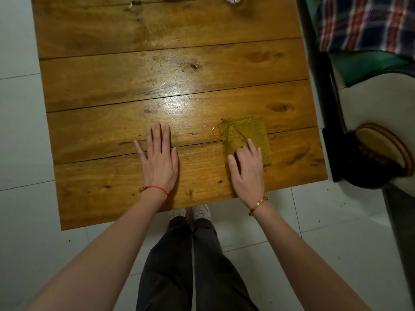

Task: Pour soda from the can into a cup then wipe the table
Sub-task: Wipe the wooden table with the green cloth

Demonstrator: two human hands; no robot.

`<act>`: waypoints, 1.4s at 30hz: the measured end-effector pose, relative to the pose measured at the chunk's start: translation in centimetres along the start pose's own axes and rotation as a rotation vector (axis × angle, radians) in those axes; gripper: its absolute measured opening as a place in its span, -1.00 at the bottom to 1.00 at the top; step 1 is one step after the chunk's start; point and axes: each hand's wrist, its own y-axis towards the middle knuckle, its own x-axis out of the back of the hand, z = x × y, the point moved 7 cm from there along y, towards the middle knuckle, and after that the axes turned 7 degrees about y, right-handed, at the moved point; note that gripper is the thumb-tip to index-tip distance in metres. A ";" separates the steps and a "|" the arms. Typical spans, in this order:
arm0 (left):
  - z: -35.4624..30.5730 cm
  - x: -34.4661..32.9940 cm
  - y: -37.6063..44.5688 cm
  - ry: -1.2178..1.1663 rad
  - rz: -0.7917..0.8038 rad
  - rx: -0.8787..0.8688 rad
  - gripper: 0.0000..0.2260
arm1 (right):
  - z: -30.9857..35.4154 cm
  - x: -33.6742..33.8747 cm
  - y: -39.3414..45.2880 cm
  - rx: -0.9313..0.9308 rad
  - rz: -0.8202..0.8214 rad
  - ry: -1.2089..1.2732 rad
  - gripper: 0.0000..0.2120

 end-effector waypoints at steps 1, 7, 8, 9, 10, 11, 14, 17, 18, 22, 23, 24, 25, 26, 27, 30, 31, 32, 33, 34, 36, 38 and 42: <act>0.1 0.0 0.1 0.007 -0.006 0.004 -0.47 | -0.1 0.2 0.2 0.026 -0.021 -0.040 -0.57; 1.0 0.4 1.7 0.030 -0.035 0.014 -0.47 | -1.0 -0.8 2.9 0.103 0.079 -0.304 -0.51; 1.2 0.4 2.0 0.037 -0.039 0.015 -0.47 | -1.1 -1.2 3.2 0.108 0.118 -0.356 -0.48; 1.3 0.4 2.4 0.043 -0.042 0.015 -0.47 | -1.2 -1.6 3.4 0.114 0.142 -0.400 -0.46; 1.4 0.4 2.7 0.047 -0.043 0.015 -0.47 | -1.2 -1.9 3.5 0.119 0.154 -0.435 -0.45; 1.6 0.3 3.0 0.049 -0.043 0.016 -0.47 | -1.3 -2.1 3.4 0.122 0.156 -0.465 -0.44; 2.0 0.2 3.7 0.046 -0.038 0.018 -0.47 | -1.5 -2.5 3.4 0.131 0.146 -0.532 -0.43; 2.1 0.2 3.9 0.049 -0.036 0.022 -0.46 | -1.1 -2.6 4.8 0.124 0.121 -0.532 -0.43; 2.1 0.2 3.9 0.057 -0.039 0.026 -0.46 | -0.7 -2.7 5.6 0.105 0.112 -0.531 -0.44; 1.9 0.4 3.9 0.047 -0.048 0.031 -0.46 | 1.1 -3.8 7.6 0.025 0.086 -0.522 -0.43; 1.9 0.4 3.9 0.041 -0.050 0.031 -0.46 | 1.5 -4.3 7.4 0.041 0.099 -0.527 -0.43; 1.9 0.5 3.9 0.041 -0.050 0.032 -0.46 | 1.9 -4.7 6.9 0.072 0.123 -0.533 -0.43; 2.0 0.6 3.8 0.046 -0.046 0.032 -0.46 | 2.2 -5.1 6.1 0.115 0.157 -0.541 -0.42; 2.0 0.6 3.8 0.050 -0.041 0.032 -0.45 | 2.4 -5.3 5.3 0.163 0.195 -0.551 -0.42; 2.0 0.7 3.8 0.049 -0.037 0.030 -0.45 | 2.3 -5.4 4.6 0.212 0.233 -0.563 -0.42; 2.0 0.8 3.8 0.036 -0.017 0.012 -0.46 | 1.3 -4.5 4.1 0.316 0.321 -0.584 -0.43; 2.2 0.9 3.9 0.036 -0.009 0.003 -0.46 | 0.9 -4.0 4.6 0.311 0.323 -0.584 -0.44; 2.6 1.0 3.9 0.038 -0.007 -0.005 -0.46 | 0.4 -3.5 5.5 0.277 0.305 -0.580 -0.44; 2.9 1.1 4.1 0.042 -0.009 -0.011 -0.46 | 0.1 -3.1 6.9 0.218 0.270 -0.568 -0.44; 3.4 1.4 4.4 0.047 -0.016 -0.015 -0.46 | 0.2 -2.9 8.4 0.151 0.227 -0.551 -0.44; 4.4 2.2 5.5 0.053 -0.036 -0.010 -0.46 | 1.3 -3.2 11.6 0.042 0.146 -0.521 -0.44; 5.1 2.9 7.2 0.071 -0.054 -0.004 -0.46 | 3.1 -4.3 14.1 -0.025 0.103 -0.505 -0.43; 5.9 3.9 10.5 0.092 -0.077 0.007 -0.48 | 7.6 -8.1 14.1 0.086 0.152 -0.532 -0.41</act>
